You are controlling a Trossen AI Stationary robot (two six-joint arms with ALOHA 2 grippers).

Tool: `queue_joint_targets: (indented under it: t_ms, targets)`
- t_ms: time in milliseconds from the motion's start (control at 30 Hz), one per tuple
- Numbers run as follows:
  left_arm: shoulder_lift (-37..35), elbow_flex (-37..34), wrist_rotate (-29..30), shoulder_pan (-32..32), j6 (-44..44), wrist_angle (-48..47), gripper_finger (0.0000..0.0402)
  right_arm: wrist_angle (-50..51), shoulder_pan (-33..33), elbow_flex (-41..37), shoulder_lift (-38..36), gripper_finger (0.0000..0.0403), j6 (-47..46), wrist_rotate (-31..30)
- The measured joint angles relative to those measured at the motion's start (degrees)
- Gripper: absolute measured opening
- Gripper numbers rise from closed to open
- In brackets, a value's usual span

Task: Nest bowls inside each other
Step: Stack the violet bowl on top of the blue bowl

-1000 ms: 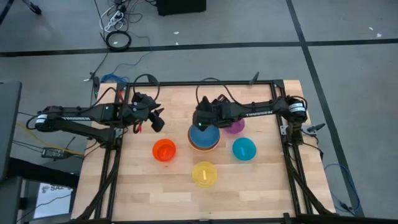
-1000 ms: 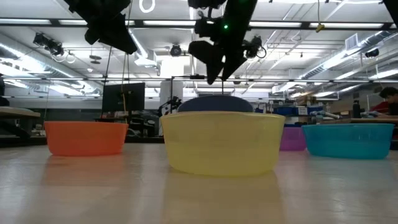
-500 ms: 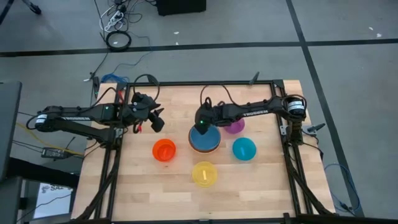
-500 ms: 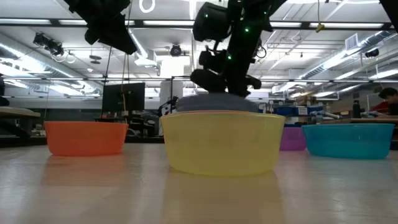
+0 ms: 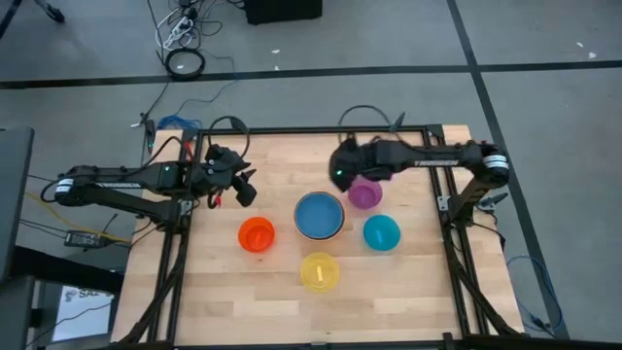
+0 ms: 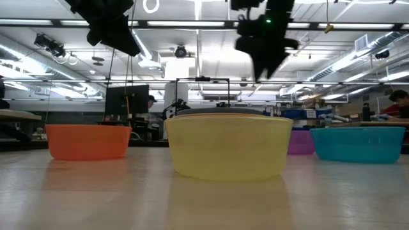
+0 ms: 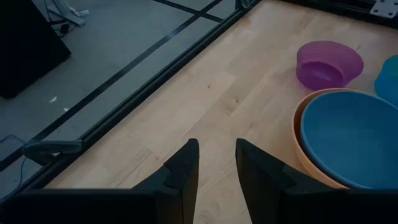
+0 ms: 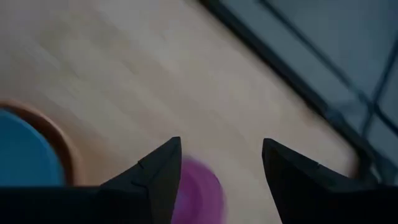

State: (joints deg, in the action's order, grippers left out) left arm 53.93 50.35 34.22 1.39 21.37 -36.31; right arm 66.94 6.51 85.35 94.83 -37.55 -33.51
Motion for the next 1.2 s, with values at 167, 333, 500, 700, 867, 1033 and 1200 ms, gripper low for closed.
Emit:
queue_joint_targets:
  t_ms: [167,333,500,700,867,1033,1200]
  targets:
    - [0.0,0.0,0.0,0.0,-0.1,-0.2,0.0115,8.5,-0.6,0.0,-1.6,0.0211,-2.0,4.2]
    - [0.0,0.0,0.0,0.0,-0.1,-1.1,0.0115,7.3,-3.0,-1.2,-1.3,0.021,-1.0,7.1]
    - [0.0,0.0,0.0,0.0,0.2,-2.5,0.0115,3.6,-4.9,-7.9,-1.2,0.0209,-2.6,8.3]
    - [0.0,0.0,0.0,0.0,0.3,-2.6,0.0115,-9.9,-5.6,-17.1,-1.2,0.0208,-3.3,13.0]
    - [0.0,0.0,0.0,0.0,0.3,-2.6,0.0115,-17.0,-5.6,-22.2,-1.2,0.0208,-3.4,15.8]
    - [0.0,0.0,0.0,0.0,0.7,-2.3,0.0115,-21.8,-5.4,-25.4,-1.2,0.0207,-3.4,16.1]
    - [0.0,0.0,0.0,0.0,1.5,-2.3,0.0115,-27.1,-4.6,-28.7,-1.2,0.0205,-3.1,16.8]
